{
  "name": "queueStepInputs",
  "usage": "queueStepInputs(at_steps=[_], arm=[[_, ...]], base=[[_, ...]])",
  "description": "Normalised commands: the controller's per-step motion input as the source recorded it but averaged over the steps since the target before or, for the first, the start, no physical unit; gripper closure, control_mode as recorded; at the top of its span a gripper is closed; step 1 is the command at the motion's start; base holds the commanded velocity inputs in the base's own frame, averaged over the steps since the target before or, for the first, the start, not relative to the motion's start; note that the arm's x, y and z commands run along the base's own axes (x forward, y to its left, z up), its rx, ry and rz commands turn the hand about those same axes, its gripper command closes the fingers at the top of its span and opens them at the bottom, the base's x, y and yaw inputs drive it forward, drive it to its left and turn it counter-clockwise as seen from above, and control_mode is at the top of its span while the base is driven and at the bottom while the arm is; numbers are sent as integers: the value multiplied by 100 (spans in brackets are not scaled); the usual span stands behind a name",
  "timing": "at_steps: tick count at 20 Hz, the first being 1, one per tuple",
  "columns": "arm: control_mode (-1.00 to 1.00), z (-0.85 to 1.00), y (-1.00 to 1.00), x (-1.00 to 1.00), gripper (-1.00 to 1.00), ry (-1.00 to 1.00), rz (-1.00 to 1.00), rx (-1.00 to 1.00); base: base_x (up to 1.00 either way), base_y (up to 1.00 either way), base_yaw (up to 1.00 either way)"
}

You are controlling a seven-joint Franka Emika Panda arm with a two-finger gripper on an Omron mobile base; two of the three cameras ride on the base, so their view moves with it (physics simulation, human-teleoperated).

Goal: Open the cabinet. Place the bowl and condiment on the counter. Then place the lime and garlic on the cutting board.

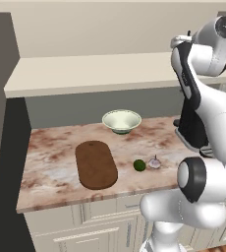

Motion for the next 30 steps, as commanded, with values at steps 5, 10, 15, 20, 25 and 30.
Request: queueStepInputs(at_steps=[5, 10, 15, 20, 25, 30], arm=[[-100, 0, -4, 10, -100, 0, 0, 0], [-100, 0, 0, 5, -100, 0, 0, 0], [-100, -1, 0, 7, -100, 0, 0, 0], [-100, -3, 0, 10, -100, 0, 0, 0], [-100, -3, 0, 10, -100, 0, 0, 0], [-100, -3, 0, 6, -100, 0, 0, 0]], base=[[0, 0, 0], [0, 0, 0], [0, 0, 0], [0, 0, 0], [0, 0, 0], [0, 0, 0]])
